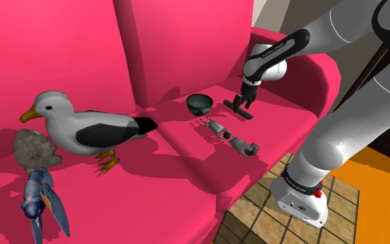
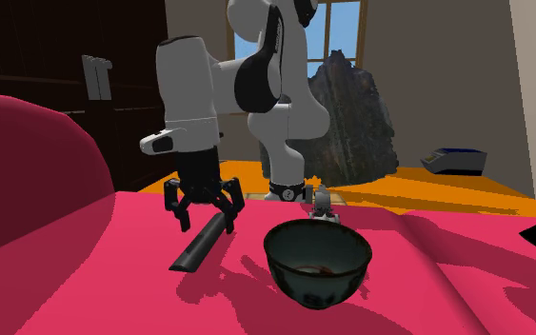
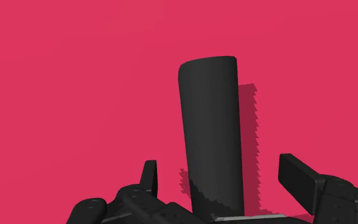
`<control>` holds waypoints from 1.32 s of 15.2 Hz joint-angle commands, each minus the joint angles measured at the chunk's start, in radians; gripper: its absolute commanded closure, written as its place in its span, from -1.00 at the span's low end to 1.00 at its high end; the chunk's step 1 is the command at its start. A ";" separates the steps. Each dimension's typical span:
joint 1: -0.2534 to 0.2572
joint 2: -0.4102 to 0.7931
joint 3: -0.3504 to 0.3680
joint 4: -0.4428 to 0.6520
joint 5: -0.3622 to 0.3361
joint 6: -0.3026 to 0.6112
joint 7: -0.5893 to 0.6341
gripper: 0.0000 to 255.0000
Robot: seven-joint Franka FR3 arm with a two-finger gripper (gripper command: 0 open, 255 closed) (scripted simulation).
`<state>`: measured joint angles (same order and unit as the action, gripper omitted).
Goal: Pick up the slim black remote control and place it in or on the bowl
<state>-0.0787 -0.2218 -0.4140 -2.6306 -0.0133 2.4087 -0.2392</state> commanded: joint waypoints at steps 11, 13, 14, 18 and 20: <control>-0.001 0.000 -0.001 -0.001 -0.001 0.001 -0.001 1.00; -0.002 -0.012 0.002 0.004 -0.006 -0.015 0.005 1.00; -0.004 -0.024 0.005 0.009 -0.011 -0.032 0.011 1.00; -0.012 -0.069 0.015 0.031 -0.030 -0.096 0.029 1.00; -0.015 -0.089 0.020 0.043 -0.036 -0.128 0.036 1.00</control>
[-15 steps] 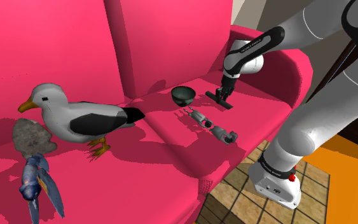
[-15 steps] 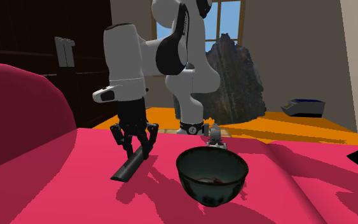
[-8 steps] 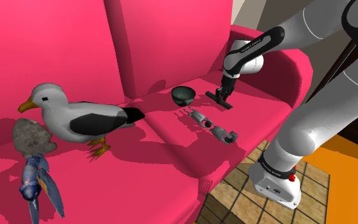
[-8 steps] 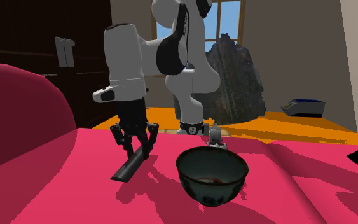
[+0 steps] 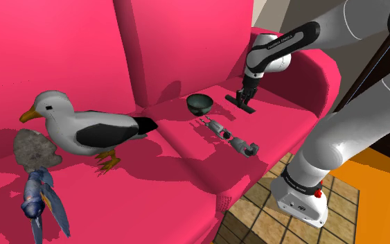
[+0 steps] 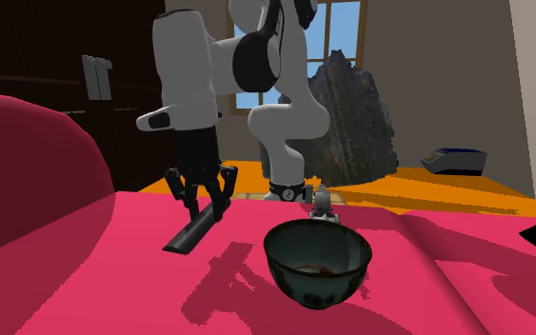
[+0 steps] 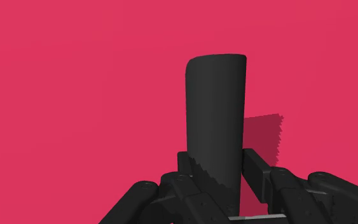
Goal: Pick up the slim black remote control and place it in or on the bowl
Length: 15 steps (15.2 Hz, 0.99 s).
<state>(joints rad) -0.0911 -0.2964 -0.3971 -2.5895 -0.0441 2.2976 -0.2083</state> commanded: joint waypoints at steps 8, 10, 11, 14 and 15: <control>-0.011 -0.083 0.023 0.061 -0.023 -0.141 0.028 1.00; -0.012 -0.097 0.027 0.077 -0.025 -0.171 0.033 1.00; -0.013 -0.104 0.030 0.086 -0.026 -0.186 0.035 1.00; -0.014 -0.122 0.036 0.113 -0.028 -0.231 0.041 1.00; -0.014 -0.127 0.038 0.123 -0.028 -0.245 0.042 1.00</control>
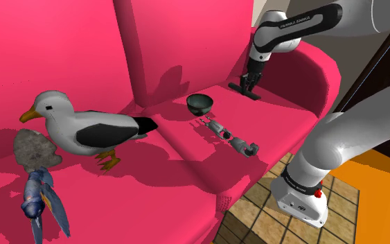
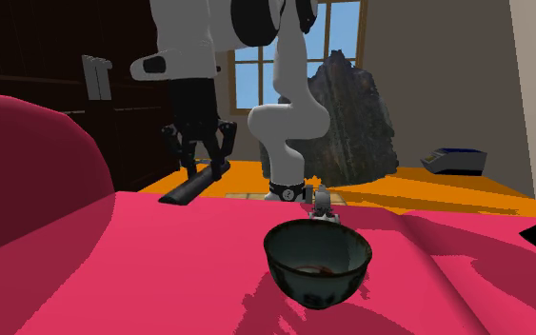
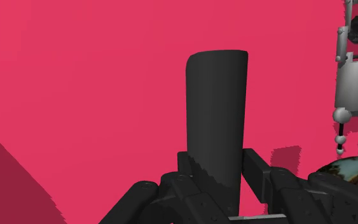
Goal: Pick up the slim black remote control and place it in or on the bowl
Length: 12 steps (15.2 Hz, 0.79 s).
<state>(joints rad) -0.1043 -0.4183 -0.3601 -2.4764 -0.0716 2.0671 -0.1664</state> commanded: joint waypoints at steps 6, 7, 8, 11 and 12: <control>-0.001 -0.032 0.013 0.070 -0.002 -0.101 0.010 1.00; -0.001 -0.033 0.014 0.075 -0.002 -0.107 0.010 1.00; 0.011 -0.023 0.030 0.078 0.009 -0.101 0.032 1.00; 0.048 0.013 0.076 0.096 0.040 -0.082 0.095 1.00; 0.060 0.027 0.091 0.104 0.050 -0.076 0.115 1.00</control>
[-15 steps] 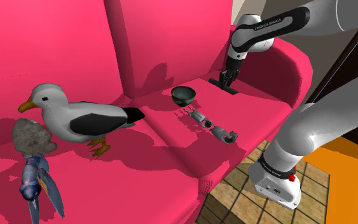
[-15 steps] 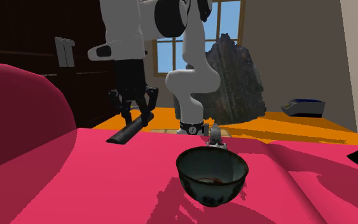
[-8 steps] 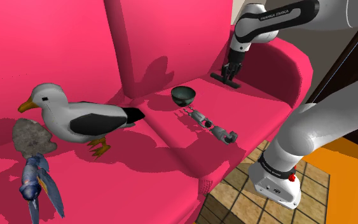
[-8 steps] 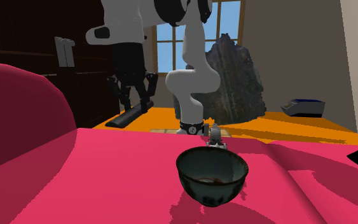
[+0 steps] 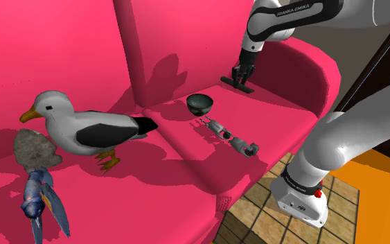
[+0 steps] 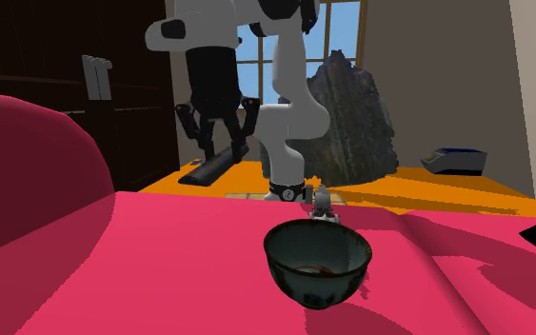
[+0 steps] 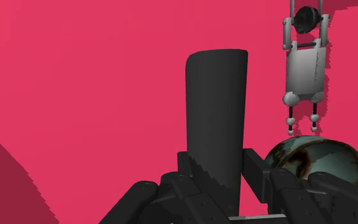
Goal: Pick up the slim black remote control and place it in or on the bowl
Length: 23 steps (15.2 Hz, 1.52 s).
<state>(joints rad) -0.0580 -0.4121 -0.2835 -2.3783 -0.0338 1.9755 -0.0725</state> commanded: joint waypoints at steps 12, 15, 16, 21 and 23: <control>0.142 0.251 0.173 0.196 0.103 0.065 0.250 1.00; 0.143 0.264 0.172 0.168 0.106 0.105 0.245 1.00; 0.143 0.269 0.172 0.160 0.107 0.118 0.244 1.00; 0.143 0.295 0.171 0.118 0.114 0.186 0.236 1.00; 0.144 0.310 0.170 0.101 0.118 0.218 0.231 1.00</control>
<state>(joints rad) 0.0857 -0.1096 -0.1129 -2.2668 0.0817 2.1745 0.1612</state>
